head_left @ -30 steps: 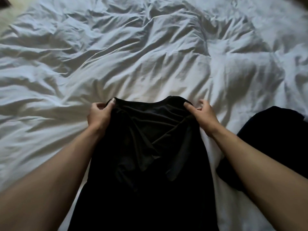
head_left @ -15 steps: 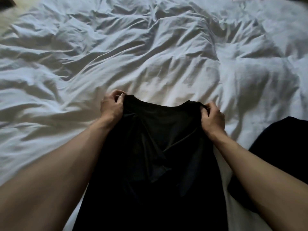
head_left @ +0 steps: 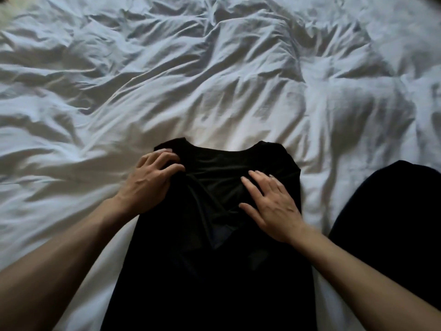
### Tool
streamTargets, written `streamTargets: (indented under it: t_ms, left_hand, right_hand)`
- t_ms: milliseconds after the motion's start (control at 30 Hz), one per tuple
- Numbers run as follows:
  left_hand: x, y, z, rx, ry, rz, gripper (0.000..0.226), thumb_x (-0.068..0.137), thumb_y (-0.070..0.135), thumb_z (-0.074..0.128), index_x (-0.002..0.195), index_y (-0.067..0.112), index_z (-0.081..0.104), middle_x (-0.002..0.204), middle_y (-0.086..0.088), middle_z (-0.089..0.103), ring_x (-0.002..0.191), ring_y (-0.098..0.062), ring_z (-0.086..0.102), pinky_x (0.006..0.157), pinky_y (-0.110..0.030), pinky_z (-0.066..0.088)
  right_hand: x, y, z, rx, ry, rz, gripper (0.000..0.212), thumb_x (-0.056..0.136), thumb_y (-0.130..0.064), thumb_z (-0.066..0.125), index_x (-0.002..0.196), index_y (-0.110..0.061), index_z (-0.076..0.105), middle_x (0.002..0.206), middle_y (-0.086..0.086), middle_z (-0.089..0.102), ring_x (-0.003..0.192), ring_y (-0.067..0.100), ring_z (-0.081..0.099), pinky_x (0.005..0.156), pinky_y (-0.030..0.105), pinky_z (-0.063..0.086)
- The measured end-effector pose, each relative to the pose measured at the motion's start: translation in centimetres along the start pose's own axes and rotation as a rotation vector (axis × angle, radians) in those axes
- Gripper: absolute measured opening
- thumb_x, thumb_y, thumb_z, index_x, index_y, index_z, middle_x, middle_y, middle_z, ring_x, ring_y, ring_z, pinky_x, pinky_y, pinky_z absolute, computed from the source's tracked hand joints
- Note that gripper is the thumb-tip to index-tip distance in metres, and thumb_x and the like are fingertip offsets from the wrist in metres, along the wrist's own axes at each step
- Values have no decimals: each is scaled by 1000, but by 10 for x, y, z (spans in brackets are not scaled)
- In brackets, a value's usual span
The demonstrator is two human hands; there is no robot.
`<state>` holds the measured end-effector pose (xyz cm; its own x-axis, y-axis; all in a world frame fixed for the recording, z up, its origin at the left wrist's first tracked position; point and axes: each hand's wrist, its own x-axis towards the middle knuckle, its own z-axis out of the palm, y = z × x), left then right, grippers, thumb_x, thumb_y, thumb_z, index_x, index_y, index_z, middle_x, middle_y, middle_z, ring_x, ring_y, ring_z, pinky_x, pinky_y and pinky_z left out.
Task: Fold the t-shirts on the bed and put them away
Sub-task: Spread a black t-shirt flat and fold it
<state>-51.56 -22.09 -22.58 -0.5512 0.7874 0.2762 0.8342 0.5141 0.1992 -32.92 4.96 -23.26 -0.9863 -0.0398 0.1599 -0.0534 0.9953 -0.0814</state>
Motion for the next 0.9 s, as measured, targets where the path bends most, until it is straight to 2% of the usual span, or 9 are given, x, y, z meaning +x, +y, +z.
streamTargets:
  t_ms: [67,133,233,333,433,633,767,867,900]
  left_hand:
    - [-17,22,-17,-30,68,-140,58,87,23,50,144,14,46,150,-13,41,142,-34,36,112,-44,30]
    - [-46,55,-24,-113,143,-324,61,88,29,58,145,11,44,146,-12,44,135,-32,42,109,-44,36]
    - [-91,99,-26,-216,89,-770,45,86,50,63,116,17,57,107,-6,59,98,-32,58,83,-45,50]
    - [-111,112,-23,-294,-93,-1163,35,82,55,69,80,24,54,74,4,59,74,-29,59,67,-40,50]
    - [-116,116,-27,-383,8,-1155,25,88,40,68,73,24,55,69,6,61,72,-27,61,67,-38,49]
    - [-132,110,-42,-454,109,-1085,24,88,18,71,69,17,56,62,4,58,63,-7,55,62,-33,37]
    - [-143,106,-44,-485,22,-1130,22,90,20,70,70,18,60,67,3,61,69,-19,60,66,-35,39]
    - [-131,99,-40,-343,63,-1073,10,89,22,69,92,14,63,87,-6,63,85,-33,63,74,-40,46]
    - [-120,95,-37,-302,77,-1020,19,88,22,69,103,12,63,97,-9,62,91,-34,62,79,-42,47]
  right_hand:
    - [2,-7,-10,52,75,58,61,101,-51,32,136,-7,55,136,16,55,127,31,52,110,44,35]
    - [1,-30,-23,205,190,200,52,98,-48,42,122,-7,63,116,12,63,107,30,59,95,43,45]
    - [-6,-76,-40,420,49,333,51,91,-58,46,111,-14,64,96,3,62,89,25,62,77,39,53]
    - [-14,-97,-34,409,-106,296,45,92,-51,54,120,-16,62,104,1,63,91,21,64,78,37,54]
    - [-15,-98,-28,493,-106,338,29,94,-30,61,119,-16,62,105,0,63,94,19,63,82,35,53]
    - [-21,-101,-18,691,-61,395,19,92,-14,64,110,-17,66,94,-15,51,85,5,57,77,16,44]
    - [-24,-104,-15,687,-75,384,19,92,-18,64,111,-16,66,97,-12,52,90,13,62,78,17,46]
    - [-20,-92,-25,632,-11,312,30,91,-35,61,114,-17,65,101,-3,58,92,19,62,81,31,52]
    - [-17,-80,-25,562,66,328,35,90,-40,57,114,-16,65,102,3,61,94,25,61,83,37,52]
